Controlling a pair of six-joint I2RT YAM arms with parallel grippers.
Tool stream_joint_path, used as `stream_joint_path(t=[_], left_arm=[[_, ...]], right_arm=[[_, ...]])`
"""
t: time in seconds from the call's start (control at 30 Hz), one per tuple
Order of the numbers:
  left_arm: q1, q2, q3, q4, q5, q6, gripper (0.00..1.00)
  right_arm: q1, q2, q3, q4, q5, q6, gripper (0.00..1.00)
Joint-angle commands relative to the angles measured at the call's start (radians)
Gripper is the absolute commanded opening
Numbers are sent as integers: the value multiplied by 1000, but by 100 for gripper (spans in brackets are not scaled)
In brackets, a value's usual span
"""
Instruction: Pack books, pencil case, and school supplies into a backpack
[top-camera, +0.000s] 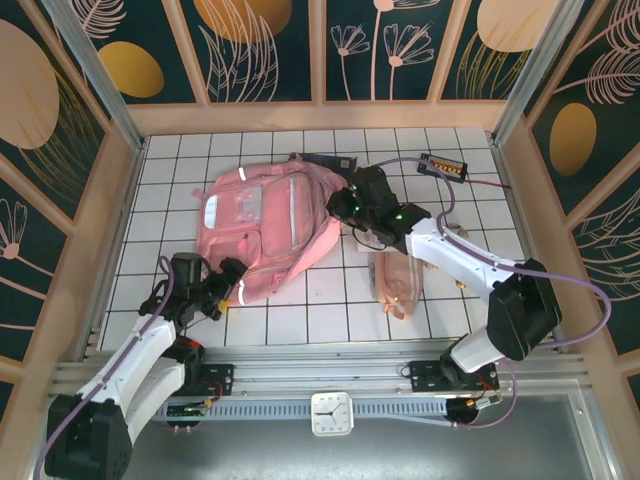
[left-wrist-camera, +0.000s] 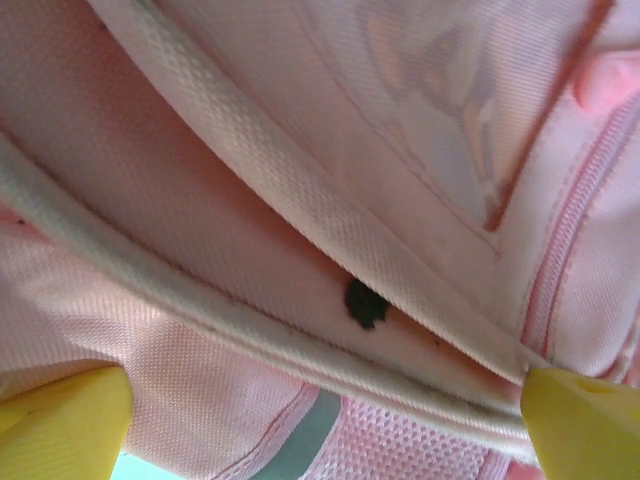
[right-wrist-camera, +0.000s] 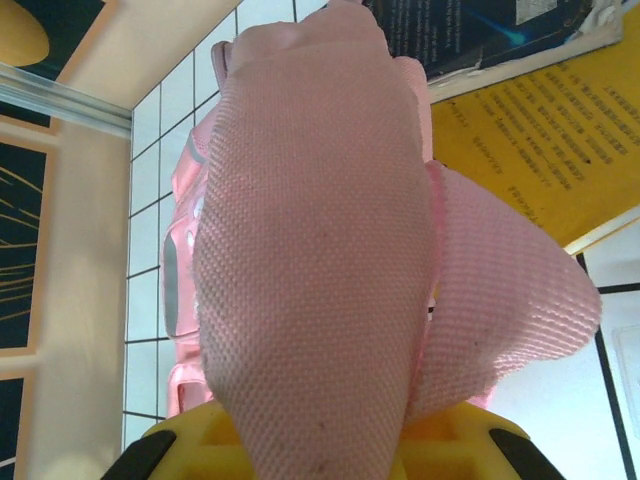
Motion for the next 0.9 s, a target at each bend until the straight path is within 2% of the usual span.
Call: stream_joint_path(t=[0.0, 0.1, 0.2, 0.33, 0.4, 0.43, 0.5, 0.63, 0.7, 0.77, 0.83, 0.87], left_arm=[[-13, 87, 52, 107, 44, -58, 99], [-6, 282, 162, 141, 16, 46, 99], [22, 491, 311, 143, -12, 166, 99], [108, 641, 547, 23, -101, 351, 99], [138, 691, 682, -51, -148, 442, 99], [144, 715, 739, -86, -169, 483, 99], [147, 757, 843, -161, -205, 559, 99], [147, 726, 876, -198, -204, 618, 99], [147, 661, 824, -198, -205, 632, 99], [141, 592, 764, -180, -172, 658, 99], [111, 511, 716, -186, -185, 698, 99], [71, 472, 703, -195, -204, 737, 99]], right_arm=[[13, 22, 41, -5, -99, 8, 0], [15, 38, 27, -11, -210, -4, 0], [62, 36, -2, -8, -308, -10, 0], [159, 46, 27, -78, -383, -86, 0], [206, 83, 60, -111, -477, -139, 3], [221, 108, 81, -133, -527, -163, 10], [262, 170, 140, -218, -618, -227, 37], [293, 153, 214, -432, -574, -318, 61], [259, 83, 184, -482, -578, -313, 84], [209, 12, 164, -526, -555, -314, 87], [141, -62, 138, -544, -529, -308, 87], [72, -106, 111, -534, -531, -300, 87]])
